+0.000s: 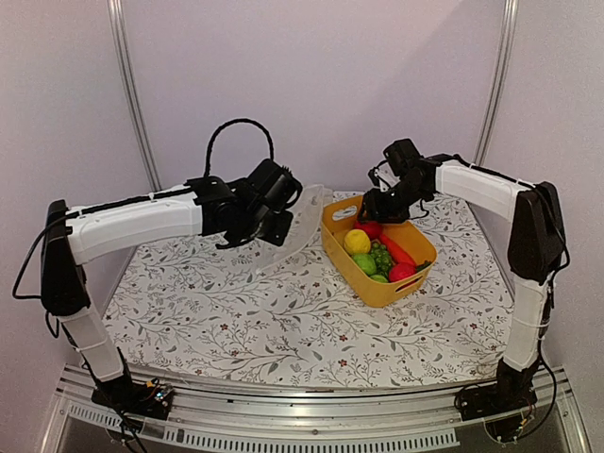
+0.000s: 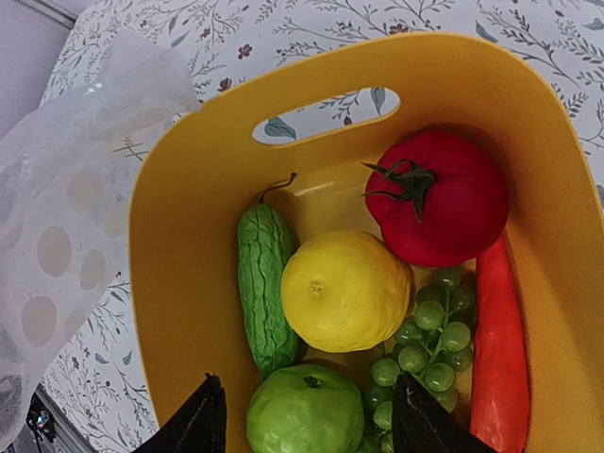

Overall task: Place the food in the zip-top bag and seal the zipper
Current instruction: Pick up the fake fruit from the bin.

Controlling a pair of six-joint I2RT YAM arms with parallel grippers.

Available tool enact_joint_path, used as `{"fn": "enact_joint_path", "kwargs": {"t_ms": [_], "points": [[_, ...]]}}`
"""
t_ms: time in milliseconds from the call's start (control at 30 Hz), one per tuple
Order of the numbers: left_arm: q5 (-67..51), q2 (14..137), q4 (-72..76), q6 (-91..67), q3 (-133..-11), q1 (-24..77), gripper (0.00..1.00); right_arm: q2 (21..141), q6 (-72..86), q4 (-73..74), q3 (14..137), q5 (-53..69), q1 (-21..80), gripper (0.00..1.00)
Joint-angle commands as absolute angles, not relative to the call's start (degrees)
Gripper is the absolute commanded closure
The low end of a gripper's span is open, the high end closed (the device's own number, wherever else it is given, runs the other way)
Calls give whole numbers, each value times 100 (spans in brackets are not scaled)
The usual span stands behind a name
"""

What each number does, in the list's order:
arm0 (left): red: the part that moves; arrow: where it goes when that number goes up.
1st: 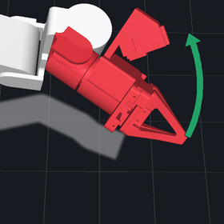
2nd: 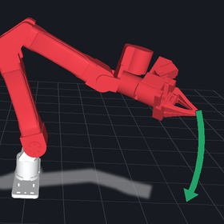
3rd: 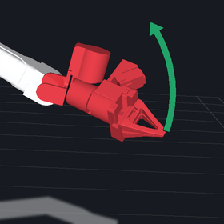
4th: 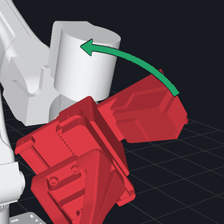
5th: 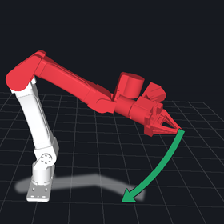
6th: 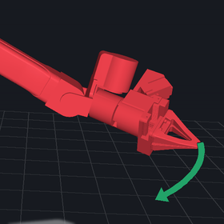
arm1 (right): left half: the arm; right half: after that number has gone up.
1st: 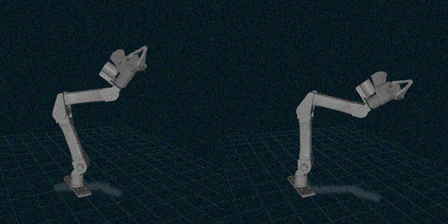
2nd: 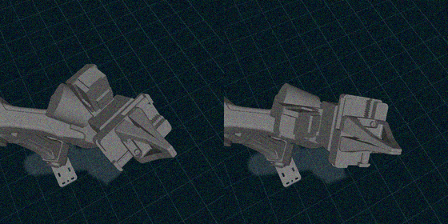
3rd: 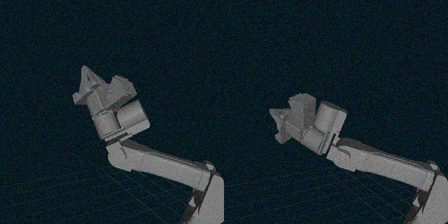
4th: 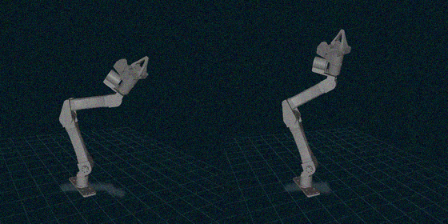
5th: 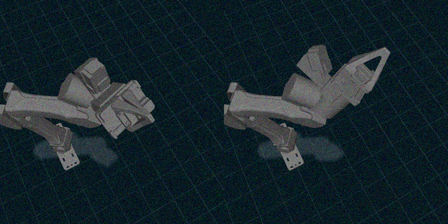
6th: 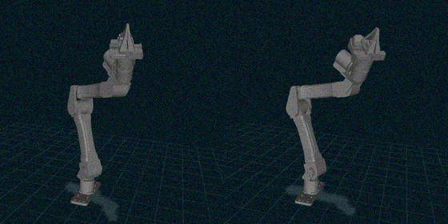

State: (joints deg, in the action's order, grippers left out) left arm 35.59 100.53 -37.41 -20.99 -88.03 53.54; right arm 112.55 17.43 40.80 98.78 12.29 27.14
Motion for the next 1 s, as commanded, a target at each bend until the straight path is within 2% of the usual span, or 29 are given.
{"fn": "enact_joint_path", "kwargs": {"t_ms": [0,100,733,800,967], "points": [[3419,9805,-3832,-1998,-8719,5287,100,11760,1666,4308,10187,1121,2723,34],[3361,9816,-3832,-1969,-8740,5274,100,12031,1717,4325,10296,1178,2718,24],[3296,9870,-3968,-1871,-8886,5197,100,13211,1946,4384,10973,1566,2716,17],[3296,9862,-3973,-1887,-8877,5186,100,13242,1943,4407,10950,1557,2716,20],[3261,9870,-4018,-1924,-8915,5163,100,12963,1963,4370,10860,1467,2716,34]]}}
